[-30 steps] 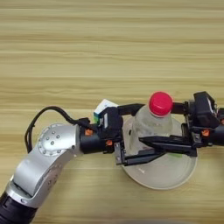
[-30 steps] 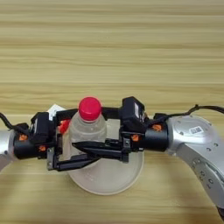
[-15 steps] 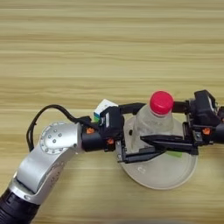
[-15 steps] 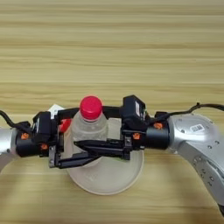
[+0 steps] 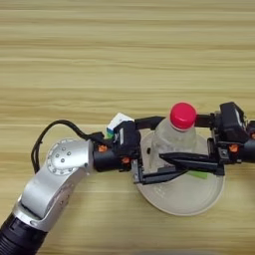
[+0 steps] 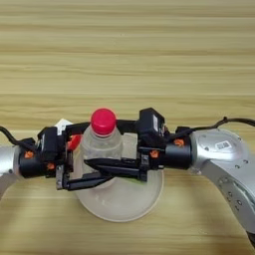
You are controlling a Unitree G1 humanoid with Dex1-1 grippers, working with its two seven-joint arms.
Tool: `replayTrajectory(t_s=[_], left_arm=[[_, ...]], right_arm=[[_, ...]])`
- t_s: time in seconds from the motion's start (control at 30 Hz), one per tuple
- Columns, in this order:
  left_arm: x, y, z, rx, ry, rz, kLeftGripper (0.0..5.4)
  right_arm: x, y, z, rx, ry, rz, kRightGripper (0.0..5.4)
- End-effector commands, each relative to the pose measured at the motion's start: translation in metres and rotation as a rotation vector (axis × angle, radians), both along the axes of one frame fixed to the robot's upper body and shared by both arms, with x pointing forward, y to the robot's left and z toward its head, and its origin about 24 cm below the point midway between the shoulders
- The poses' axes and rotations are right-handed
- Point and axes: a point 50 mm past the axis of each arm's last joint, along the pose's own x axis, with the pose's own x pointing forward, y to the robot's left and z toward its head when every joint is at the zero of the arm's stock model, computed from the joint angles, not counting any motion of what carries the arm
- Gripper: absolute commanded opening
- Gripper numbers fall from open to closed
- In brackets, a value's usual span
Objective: Move the objects on the table
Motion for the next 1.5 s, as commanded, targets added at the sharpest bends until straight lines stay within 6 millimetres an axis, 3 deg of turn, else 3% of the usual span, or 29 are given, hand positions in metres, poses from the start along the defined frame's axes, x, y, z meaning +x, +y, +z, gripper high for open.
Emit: replayTrajectory(t_s=[0.03,0.3,0.53,0.8,1.23,1.5], left_arm=[[0.01,0.01,-0.004,0.018,0.018,0.108,4.04],[0.013,0.012,-0.004,-0.002,0.021,0.137,4.02],[0.016,0.013,-0.004,-0.008,0.022,0.15,3.42],[0.016,0.012,-0.005,-0.009,0.024,0.15,3.1],[0.016,0.012,-0.005,-0.022,0.023,0.162,3.07],[0.017,0.013,-0.005,-0.031,0.026,0.17,3.07]], right_arm=[[0.0,0.003,0.014,0.061,-0.084,0.0,3.51],[0.001,0.0,0.016,0.12,-0.103,-0.031,3.59],[-0.001,-0.004,0.019,0.167,-0.124,-0.053,4.43],[-0.002,-0.006,0.021,0.171,-0.131,-0.048,5.37],[0.003,-0.01,0.023,0.18,-0.15,-0.085,5.4],[0.017,-0.02,0.037,0.269,-0.239,-0.235,5.4]])
